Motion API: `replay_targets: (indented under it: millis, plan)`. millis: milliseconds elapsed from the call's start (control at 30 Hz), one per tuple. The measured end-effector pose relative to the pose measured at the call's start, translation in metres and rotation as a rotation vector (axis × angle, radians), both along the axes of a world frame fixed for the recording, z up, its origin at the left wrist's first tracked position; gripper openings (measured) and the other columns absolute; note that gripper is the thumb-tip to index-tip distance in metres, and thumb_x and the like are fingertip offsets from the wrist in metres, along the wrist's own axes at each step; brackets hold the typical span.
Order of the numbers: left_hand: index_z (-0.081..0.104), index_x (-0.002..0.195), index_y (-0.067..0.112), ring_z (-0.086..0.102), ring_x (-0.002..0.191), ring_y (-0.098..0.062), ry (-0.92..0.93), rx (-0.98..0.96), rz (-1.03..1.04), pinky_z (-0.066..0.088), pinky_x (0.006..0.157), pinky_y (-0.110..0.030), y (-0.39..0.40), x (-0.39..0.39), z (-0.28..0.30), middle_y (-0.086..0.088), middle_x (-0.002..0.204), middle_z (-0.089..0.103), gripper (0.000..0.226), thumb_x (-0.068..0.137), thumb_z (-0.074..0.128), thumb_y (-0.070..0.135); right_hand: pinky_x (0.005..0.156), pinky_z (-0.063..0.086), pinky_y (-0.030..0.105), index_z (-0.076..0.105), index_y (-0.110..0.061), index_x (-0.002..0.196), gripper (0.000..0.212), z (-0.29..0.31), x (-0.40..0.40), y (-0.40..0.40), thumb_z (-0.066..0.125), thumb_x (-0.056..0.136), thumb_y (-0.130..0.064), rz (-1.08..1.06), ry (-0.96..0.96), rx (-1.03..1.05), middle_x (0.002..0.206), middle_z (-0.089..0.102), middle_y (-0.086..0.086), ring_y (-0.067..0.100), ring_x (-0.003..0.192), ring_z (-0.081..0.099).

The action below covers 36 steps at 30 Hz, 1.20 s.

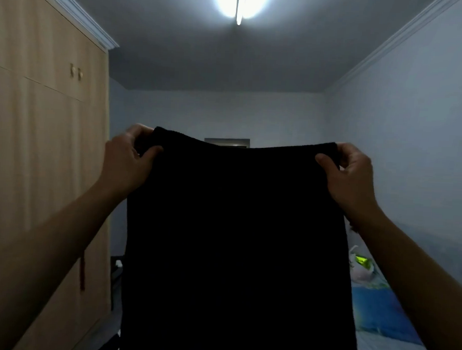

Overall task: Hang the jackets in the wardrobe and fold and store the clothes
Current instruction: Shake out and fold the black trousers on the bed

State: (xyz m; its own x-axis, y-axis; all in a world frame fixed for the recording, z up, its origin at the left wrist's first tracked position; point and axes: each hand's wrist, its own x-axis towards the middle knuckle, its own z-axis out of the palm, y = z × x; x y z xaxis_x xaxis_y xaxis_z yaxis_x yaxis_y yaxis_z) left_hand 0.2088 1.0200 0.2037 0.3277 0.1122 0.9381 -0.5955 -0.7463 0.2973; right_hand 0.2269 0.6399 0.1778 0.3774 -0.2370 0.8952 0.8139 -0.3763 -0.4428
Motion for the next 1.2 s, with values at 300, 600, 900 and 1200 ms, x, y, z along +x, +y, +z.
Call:
replay_targets:
  millis: [300,600,900,1200]
  plan:
    - [0.062,0.093,0.023,0.069,0.075,-0.006,0.220,-0.111,-0.430,0.054,0.063,-0.017,0.040,0.024,-0.020,0.002,0.087,0.071,0.019,0.094,0.063,0.004,0.073,0.057,0.022,0.067,-0.017,0.099,0.010,0.007,0.012,0.026,0.067,0.090,-0.012,-0.046,0.124,-0.118,0.089,0.072,-0.006,0.001,0.074,0.068]
    - [0.058,0.101,0.010,0.065,0.076,-0.022,0.525,-0.186,-0.565,0.054,0.059,-0.021,0.039,0.107,-0.087,-0.018,0.095,0.068,0.008,0.096,0.056,0.005,0.083,0.059,0.044,0.070,-0.012,0.102,0.011,-0.059,0.114,0.012,0.067,0.092,-0.012,-0.002,0.350,-0.154,0.093,0.075,0.007,0.023,0.085,0.073]
    - [0.064,0.100,0.011,0.068,0.073,-0.019,0.658,-0.250,-0.520,0.056,0.060,-0.024,0.002,0.264,-0.115,-0.011,0.088,0.071,0.008,0.092,0.061,0.011,0.074,0.056,0.037,0.069,-0.010,0.095,0.005,-0.107,0.285,-0.019,0.068,0.091,-0.011,0.023,0.439,-0.087,0.090,0.073,0.013,0.025,0.079,0.070]
    - [0.068,0.084,0.016,0.069,0.078,-0.026,0.832,-0.320,-0.094,0.059,0.074,-0.040,-0.029,0.424,-0.196,-0.012,0.084,0.072,0.006,0.086,0.074,0.016,0.074,0.058,0.034,0.070,-0.016,0.085,0.008,-0.190,0.437,-0.005,0.073,0.085,-0.023,-0.111,0.811,-0.043,0.080,0.072,0.002,0.019,0.078,0.070]
